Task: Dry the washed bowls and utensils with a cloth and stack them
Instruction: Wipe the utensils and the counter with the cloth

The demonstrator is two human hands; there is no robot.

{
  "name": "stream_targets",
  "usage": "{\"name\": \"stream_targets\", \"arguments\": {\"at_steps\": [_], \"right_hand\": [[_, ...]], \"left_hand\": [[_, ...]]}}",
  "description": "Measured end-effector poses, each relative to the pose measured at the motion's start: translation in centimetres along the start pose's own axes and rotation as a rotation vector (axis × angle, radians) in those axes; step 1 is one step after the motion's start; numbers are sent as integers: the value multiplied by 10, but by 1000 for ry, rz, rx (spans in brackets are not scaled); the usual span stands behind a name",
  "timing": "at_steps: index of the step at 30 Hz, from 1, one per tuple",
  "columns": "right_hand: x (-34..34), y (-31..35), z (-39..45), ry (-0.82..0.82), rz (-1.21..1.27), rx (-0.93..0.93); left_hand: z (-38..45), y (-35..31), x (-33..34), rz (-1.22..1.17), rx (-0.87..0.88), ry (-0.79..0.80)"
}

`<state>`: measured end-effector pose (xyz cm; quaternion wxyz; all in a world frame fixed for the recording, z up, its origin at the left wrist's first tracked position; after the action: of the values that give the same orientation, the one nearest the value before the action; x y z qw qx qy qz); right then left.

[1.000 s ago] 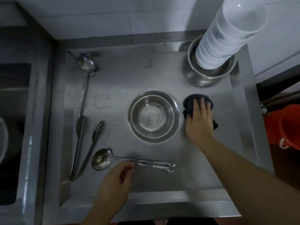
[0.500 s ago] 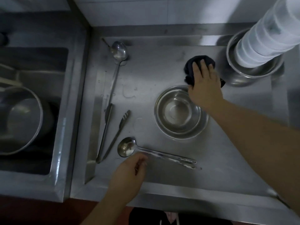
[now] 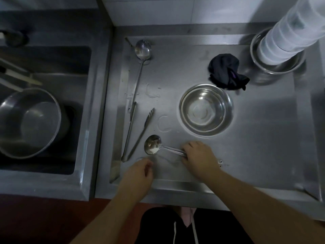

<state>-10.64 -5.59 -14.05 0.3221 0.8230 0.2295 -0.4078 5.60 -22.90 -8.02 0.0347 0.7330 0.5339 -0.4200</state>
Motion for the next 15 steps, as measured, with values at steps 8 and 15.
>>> {"name": "stream_targets", "arguments": {"at_steps": [8,15], "right_hand": [[5,8,5,-38,-82,14],[3,11,-6,73,-80,50]], "left_hand": [[4,10,-3,-4,-87,9],[0,8,-10,15,-84,6]]}}
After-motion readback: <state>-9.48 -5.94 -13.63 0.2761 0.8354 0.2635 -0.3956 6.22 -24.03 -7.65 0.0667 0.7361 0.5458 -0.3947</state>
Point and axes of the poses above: each hand's wrist, its own z-axis towards the middle knuckle, its own x-axis out of the palm, y = z × x, the point moved 2 cm from there along z, towards the middle knuckle, and after that the axes turned 3 degrees about -x, right-handed, at the moved point
